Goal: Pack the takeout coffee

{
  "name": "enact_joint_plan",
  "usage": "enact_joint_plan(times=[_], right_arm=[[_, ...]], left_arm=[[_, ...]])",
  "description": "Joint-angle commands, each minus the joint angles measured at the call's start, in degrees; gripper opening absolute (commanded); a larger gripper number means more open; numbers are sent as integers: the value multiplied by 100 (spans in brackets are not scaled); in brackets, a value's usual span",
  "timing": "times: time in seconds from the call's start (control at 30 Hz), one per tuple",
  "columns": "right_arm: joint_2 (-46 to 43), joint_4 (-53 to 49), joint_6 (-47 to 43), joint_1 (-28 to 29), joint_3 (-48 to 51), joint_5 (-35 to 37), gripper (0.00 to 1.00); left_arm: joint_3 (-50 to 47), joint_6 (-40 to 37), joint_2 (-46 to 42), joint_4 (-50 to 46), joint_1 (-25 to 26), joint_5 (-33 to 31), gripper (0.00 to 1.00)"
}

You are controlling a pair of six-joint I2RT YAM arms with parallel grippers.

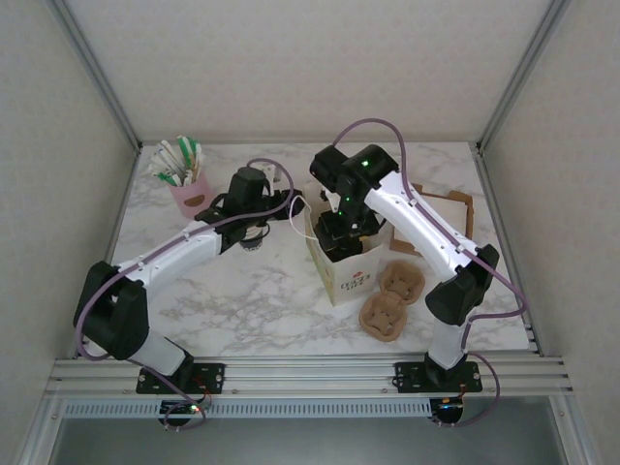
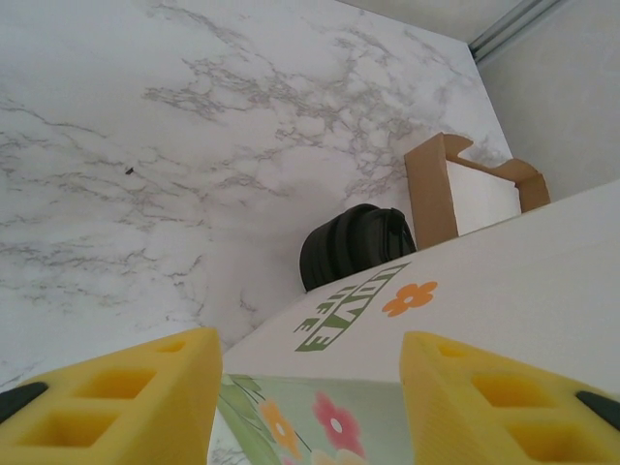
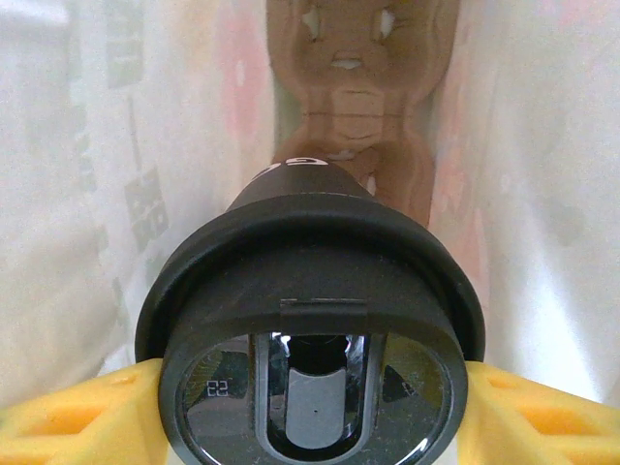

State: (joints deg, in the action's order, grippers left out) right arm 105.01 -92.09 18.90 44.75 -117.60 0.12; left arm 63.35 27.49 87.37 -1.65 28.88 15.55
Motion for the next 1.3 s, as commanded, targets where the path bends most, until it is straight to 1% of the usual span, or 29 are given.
enact_joint_plan(times=[0.0, 0.23, 0.53, 0.67, 0.77, 0.9, 1.03, 1.27], right_arm=[[-12, -1091, 125, 42, 78, -26, 69], [-69, -1099, 277, -27, 453, 184, 69], [-7, -1100, 326, -71, 389, 251, 69], [-3, -1100, 348, -79, 318, 279, 69], [-23, -1100, 384, -86, 308, 313, 69], [-40, -1100, 379, -98, 282, 326, 69], [-5, -1100, 378, -107, 221, 318, 69], [12, -1100, 378, -119, 297, 388, 69]], left_arm=[[255, 20, 132, 140, -41, 14, 52], [148, 2, 38, 149, -58, 26, 52], [-177, 5, -314, 109, -107, -59, 52], [-367, 5, -672, 57, -129, -172, 54], [-513, -19, -1019, 34, -146, -243, 60], [-660, -127, -1495, -128, -163, -425, 65], [-851, -172, -2026, -156, -164, -431, 71], [-1233, -219, -2939, -99, -158, -387, 94]])
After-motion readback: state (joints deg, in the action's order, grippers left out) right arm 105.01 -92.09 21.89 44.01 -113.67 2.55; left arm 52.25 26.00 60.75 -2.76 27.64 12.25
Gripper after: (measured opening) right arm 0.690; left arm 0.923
